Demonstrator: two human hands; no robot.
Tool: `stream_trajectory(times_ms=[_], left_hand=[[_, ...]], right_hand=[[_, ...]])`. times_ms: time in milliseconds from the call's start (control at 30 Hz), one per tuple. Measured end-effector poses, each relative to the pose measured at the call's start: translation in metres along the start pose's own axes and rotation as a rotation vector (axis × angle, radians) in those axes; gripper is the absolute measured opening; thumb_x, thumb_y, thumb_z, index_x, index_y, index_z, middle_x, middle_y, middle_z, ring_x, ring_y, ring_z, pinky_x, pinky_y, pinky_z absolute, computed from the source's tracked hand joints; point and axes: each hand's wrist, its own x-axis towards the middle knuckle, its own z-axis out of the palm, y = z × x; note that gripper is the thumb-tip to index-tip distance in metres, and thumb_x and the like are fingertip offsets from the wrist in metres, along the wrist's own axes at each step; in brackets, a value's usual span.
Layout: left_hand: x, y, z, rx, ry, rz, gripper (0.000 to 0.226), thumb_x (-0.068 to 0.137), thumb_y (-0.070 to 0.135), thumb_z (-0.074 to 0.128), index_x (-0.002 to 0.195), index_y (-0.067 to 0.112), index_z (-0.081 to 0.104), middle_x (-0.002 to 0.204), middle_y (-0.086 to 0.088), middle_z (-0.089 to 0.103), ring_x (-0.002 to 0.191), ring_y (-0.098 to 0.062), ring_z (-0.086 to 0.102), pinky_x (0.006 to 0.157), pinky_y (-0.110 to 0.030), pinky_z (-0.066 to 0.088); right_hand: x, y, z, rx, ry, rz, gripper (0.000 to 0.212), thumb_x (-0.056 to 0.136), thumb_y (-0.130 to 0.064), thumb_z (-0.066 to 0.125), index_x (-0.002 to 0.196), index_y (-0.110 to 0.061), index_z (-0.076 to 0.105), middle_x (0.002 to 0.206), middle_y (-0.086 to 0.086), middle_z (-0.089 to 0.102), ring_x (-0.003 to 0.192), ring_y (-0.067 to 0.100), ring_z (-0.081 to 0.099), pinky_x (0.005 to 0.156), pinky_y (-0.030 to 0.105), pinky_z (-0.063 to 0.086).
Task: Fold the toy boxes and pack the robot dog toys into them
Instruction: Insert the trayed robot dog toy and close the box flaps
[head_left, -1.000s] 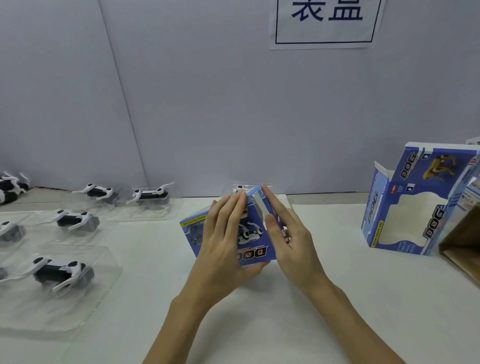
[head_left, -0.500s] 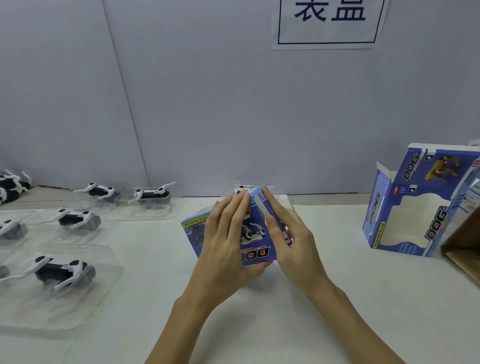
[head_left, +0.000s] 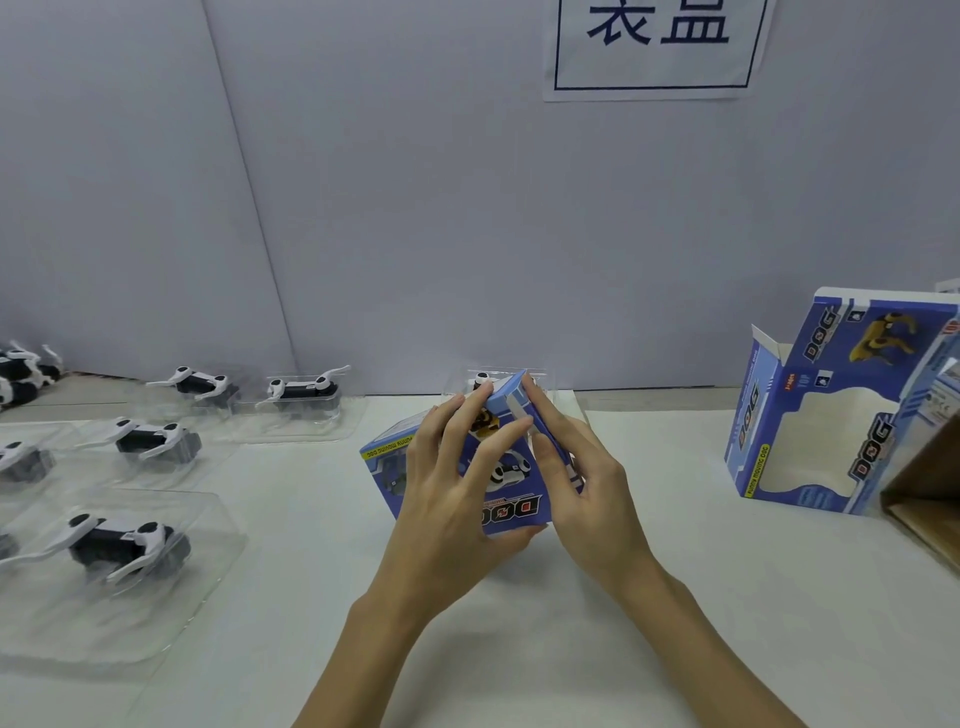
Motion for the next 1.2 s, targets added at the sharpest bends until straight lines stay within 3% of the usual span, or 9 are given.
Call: stream_trajectory(times_ms=[100, 267, 533, 700, 767, 900, 1067, 1200], left_hand=[[0.000, 0.001, -0.001, -0.001, -0.004, -0.009, 0.096, 0.071, 0.051, 0.092, 0.150, 0.035, 0.040, 0.167, -0.005, 0.030, 0.152, -0.032, 0.030, 0.115, -0.054, 0.041], [0.000, 0.002, -0.001, -0.007, 0.009, -0.007, 0.092, 0.071, 0.048, 0.094, 0.147, 0.032, 0.044, 0.165, -0.008, 0.033, 0.151, -0.036, 0.033, 0.112, -0.057, 0.042], [-0.002, -0.003, 0.001, 0.002, 0.033, 0.012, 0.085, 0.076, 0.052, 0.088, 0.148, 0.035, 0.046, 0.166, -0.005, 0.031, 0.150, -0.034, 0.034, 0.114, -0.055, 0.039], [-0.001, -0.006, 0.001, 0.019, 0.048, 0.049, 0.078, 0.081, 0.054, 0.083, 0.149, 0.038, 0.048, 0.166, -0.008, 0.031, 0.149, -0.035, 0.035, 0.113, -0.054, 0.039], [0.000, -0.006, 0.000, 0.034, 0.055, 0.047, 0.077, 0.082, 0.056, 0.081, 0.149, 0.037, 0.049, 0.166, -0.008, 0.032, 0.150, -0.033, 0.035, 0.113, -0.054, 0.041], [0.003, -0.012, -0.009, 0.026, 0.123, -0.013, 0.076, 0.085, 0.064, 0.074, 0.151, 0.033, 0.050, 0.165, -0.006, 0.032, 0.146, -0.030, 0.040, 0.112, -0.049, 0.043], [0.002, -0.016, -0.016, 0.012, 0.168, -0.102, 0.083, 0.081, 0.064, 0.076, 0.151, 0.029, 0.048, 0.164, -0.006, 0.034, 0.142, -0.026, 0.042, 0.106, -0.043, 0.050], [0.003, -0.015, -0.014, 0.009, 0.157, -0.088, 0.083, 0.081, 0.063, 0.077, 0.150, 0.028, 0.050, 0.164, -0.007, 0.034, 0.142, -0.027, 0.041, 0.107, -0.044, 0.050]], right_hand=[[0.000, 0.000, 0.000, -0.016, -0.004, -0.003, 0.053, 0.100, -0.026, 0.055, 0.146, -0.050, 0.043, 0.126, -0.039, 0.055, 0.130, 0.004, 0.057, 0.076, 0.019, 0.060], [0.000, 0.002, -0.002, -0.024, -0.010, -0.012, 0.052, 0.103, -0.025, 0.054, 0.146, -0.051, 0.044, 0.132, -0.019, 0.057, 0.129, 0.005, 0.057, 0.077, 0.019, 0.060], [0.000, 0.004, -0.001, -0.014, -0.067, -0.008, 0.052, 0.103, -0.030, 0.051, 0.150, -0.049, 0.043, 0.144, -0.013, 0.052, 0.133, 0.005, 0.055, 0.081, 0.023, 0.061], [-0.001, 0.000, 0.001, 0.008, -0.195, 0.071, 0.051, 0.105, -0.044, 0.039, 0.143, -0.076, 0.028, 0.167, -0.016, 0.025, 0.144, 0.002, 0.042, 0.092, 0.029, 0.060], [-0.001, 0.000, 0.002, 0.028, -0.200, 0.068, 0.052, 0.105, -0.044, 0.038, 0.149, -0.068, 0.027, 0.168, -0.017, 0.020, 0.148, 0.005, 0.038, 0.097, 0.033, 0.060], [-0.002, 0.000, 0.002, -0.046, -0.097, -0.059, 0.053, 0.106, -0.031, 0.050, 0.156, -0.045, 0.039, 0.166, -0.011, 0.026, 0.148, 0.000, 0.034, 0.090, 0.021, 0.059], [-0.003, 0.003, 0.006, -0.106, -0.053, -0.103, 0.049, 0.103, -0.029, 0.055, 0.151, -0.036, 0.049, 0.158, -0.004, 0.039, 0.150, 0.014, 0.033, 0.089, 0.026, 0.061], [-0.003, 0.004, 0.005, -0.027, -0.021, -0.105, 0.046, 0.102, -0.025, 0.057, 0.147, -0.031, 0.055, 0.149, -0.004, 0.047, 0.146, 0.014, 0.039, 0.085, 0.022, 0.061]])
